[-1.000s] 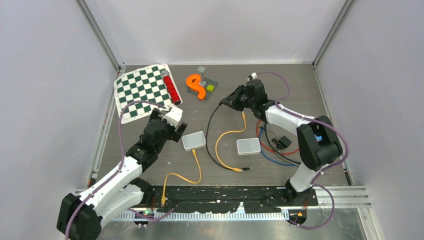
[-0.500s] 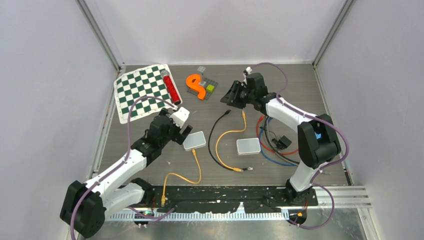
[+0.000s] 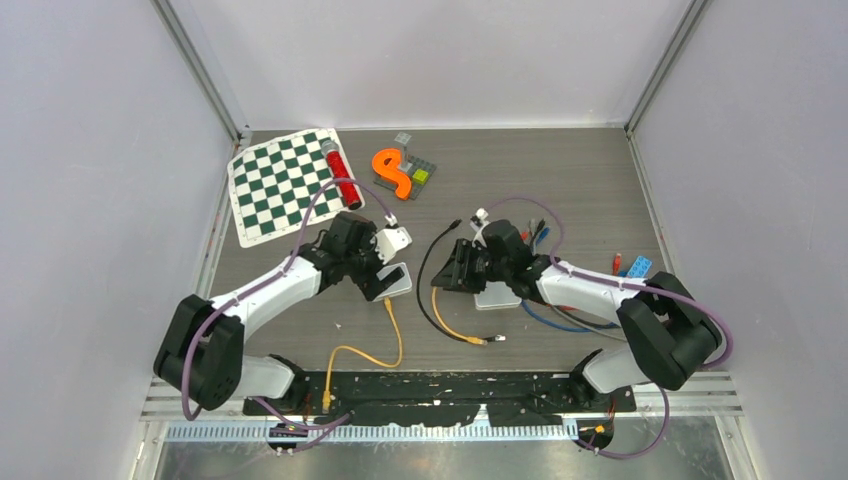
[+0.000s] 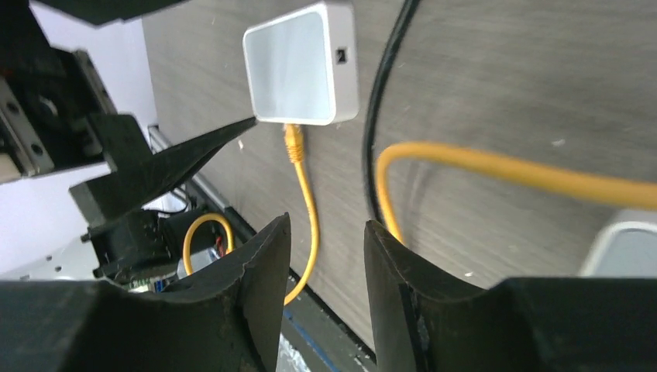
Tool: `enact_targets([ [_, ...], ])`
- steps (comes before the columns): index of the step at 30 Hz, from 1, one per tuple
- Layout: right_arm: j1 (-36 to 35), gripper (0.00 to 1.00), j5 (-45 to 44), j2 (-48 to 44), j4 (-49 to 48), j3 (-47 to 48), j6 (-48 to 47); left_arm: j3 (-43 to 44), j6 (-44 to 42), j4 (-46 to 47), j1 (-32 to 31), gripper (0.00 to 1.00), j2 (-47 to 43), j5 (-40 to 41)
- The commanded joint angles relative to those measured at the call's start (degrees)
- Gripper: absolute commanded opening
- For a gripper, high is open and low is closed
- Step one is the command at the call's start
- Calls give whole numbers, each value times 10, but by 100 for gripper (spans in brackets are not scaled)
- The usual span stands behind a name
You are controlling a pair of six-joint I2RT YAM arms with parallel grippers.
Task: Pull the plug from the switch port
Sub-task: Place the connector at the center of the board.
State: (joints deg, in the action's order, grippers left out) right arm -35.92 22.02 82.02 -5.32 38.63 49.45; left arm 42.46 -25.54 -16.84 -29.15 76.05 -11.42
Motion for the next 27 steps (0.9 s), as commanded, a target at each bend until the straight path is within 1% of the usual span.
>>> enact_targets([
  [1, -44, 46, -3, -11, -76, -6, 35, 25, -34, -44, 4, 100, 7, -7],
  [4, -62, 45, 5, 10, -81, 2, 35, 24, -47, -58, 6, 100, 13, 13],
  [7, -82, 43, 5, 23, -81, 23, 31, 19, -74, -69, 9, 100, 21, 15],
  [11, -96, 39, 14, 58, -86, 40, 38, 23, -76, -73, 14, 99, 42, 15],
  [13, -98, 38, 19, 71, -96, 41, 45, 28, -74, -73, 14, 99, 53, 6],
  [17, -100, 38, 29, 90, -113, 40, 55, 51, -73, -89, 14, 91, 88, -3],
  [22, -109, 38, 43, 118, -123, 54, 62, 62, -70, -87, 14, 90, 103, -20],
  [24, -111, 37, 41, 129, -121, 64, 63, 63, -79, -95, 15, 86, 108, -37],
  [27, -112, 36, 36, 144, -109, 76, 64, 77, -85, -123, 22, 67, 127, -56],
])
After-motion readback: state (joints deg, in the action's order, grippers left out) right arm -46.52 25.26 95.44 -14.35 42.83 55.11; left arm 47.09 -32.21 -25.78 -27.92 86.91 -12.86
